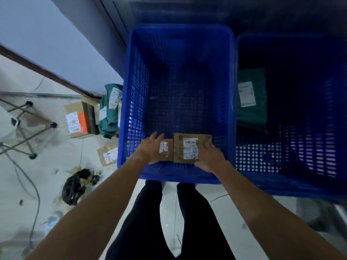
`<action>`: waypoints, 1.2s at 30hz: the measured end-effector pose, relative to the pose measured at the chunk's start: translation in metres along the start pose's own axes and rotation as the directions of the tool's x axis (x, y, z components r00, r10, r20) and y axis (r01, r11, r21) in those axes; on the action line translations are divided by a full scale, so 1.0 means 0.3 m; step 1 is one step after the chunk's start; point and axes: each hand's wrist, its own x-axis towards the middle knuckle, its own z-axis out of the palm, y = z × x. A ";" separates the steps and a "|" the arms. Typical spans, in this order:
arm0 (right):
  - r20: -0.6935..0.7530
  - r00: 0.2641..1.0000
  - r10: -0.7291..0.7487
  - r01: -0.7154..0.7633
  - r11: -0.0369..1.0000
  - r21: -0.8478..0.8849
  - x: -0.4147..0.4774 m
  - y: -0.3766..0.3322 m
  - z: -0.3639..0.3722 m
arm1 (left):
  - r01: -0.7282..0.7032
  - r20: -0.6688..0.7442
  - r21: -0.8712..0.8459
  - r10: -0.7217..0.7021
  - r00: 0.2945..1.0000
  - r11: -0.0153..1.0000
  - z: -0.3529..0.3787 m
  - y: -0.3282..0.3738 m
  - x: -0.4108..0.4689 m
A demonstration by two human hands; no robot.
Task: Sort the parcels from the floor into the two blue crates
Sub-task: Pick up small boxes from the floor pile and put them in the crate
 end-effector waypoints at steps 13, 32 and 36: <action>-0.150 0.980 -0.127 0.131 0.991 0.012 -0.239 -0.159 -0.366 | 0.024 -0.348 -0.408 -0.179 0.920 0.913 -0.261 0.014 -0.380; -0.229 0.926 -0.301 0.311 0.950 0.010 -0.191 -0.890 -0.262 | 0.081 -0.327 -0.776 -0.509 0.796 0.625 -0.202 -0.670 -0.618; -0.294 0.925 -0.242 0.270 0.961 0.060 -0.169 -1.056 -0.128 | 0.098 -0.230 -0.788 -0.439 0.868 0.607 -0.102 -0.859 -0.620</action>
